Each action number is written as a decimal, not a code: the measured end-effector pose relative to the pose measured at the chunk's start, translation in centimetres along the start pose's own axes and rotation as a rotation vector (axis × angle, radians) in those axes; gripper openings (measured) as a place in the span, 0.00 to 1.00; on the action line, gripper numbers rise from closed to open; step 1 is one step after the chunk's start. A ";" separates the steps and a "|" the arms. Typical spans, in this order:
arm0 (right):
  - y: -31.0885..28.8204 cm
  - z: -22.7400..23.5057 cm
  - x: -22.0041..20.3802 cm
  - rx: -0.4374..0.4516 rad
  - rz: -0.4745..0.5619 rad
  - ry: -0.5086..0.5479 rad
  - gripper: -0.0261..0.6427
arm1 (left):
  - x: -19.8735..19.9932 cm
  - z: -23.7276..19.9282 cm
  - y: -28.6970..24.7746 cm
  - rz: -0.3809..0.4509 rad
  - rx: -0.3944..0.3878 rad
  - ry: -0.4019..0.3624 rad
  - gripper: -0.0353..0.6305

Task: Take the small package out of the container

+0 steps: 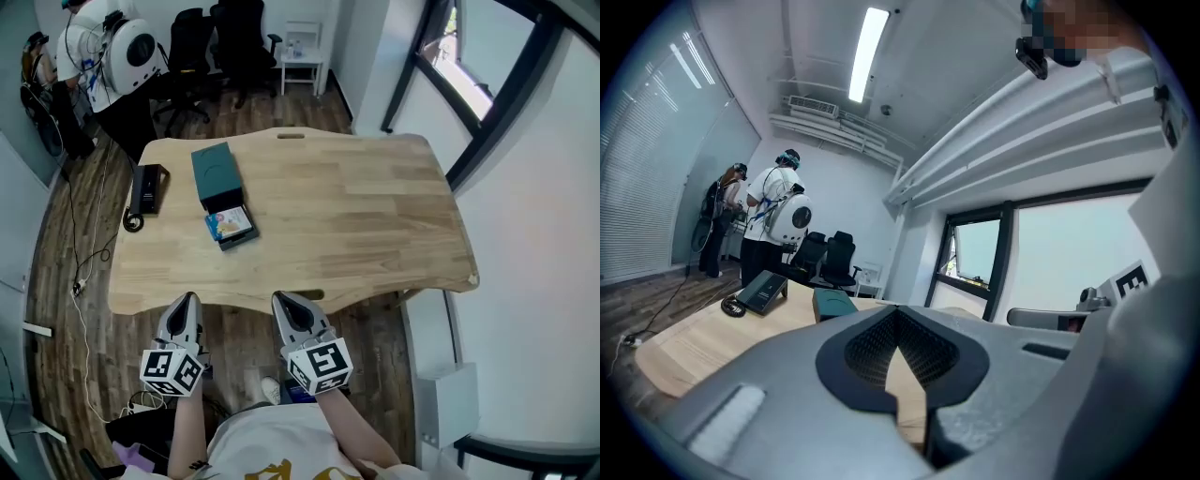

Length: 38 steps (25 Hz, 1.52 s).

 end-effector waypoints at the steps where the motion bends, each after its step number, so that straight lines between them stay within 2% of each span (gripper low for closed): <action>1: -0.7 0.3 -0.2 0.000 -0.003 -0.003 0.05 | 0.0 -0.3 -0.7 -0.002 -0.002 0.003 0.06; 7: -8.1 4.0 0.4 0.001 0.027 -0.037 0.05 | 2.0 -3.7 -7.5 -0.018 0.002 0.004 0.06; 14: -16.8 7.8 2.7 0.075 0.058 -0.015 0.05 | 6.2 -7.5 -14.8 0.030 0.055 0.018 0.06; 18: -19.7 9.3 1.1 0.119 0.031 -0.035 0.05 | 6.8 -8.9 -16.9 0.054 0.087 0.029 0.06; 24: -22.2 10.0 0.1 0.179 0.003 -0.048 0.05 | 7.5 -10.2 -18.3 0.056 0.120 0.021 0.06; 29: -24.0 10.7 -0.9 0.191 -0.022 -0.069 0.05 | 6.9 -12.0 -19.6 0.054 0.144 0.064 0.06; 38: -25.4 12.2 -2.4 0.172 -0.077 -0.090 0.05 | 5.3 -13.1 -21.9 -0.037 0.170 0.062 0.06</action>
Point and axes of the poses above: the fingertips, and each gripper's own axes: y backward along the fingers, z to its right, x out of its top, the point moved 2 cm from there along y, backward along the fingers, and after that the axes turned 10 degrees about y, right-handed, at the moved point
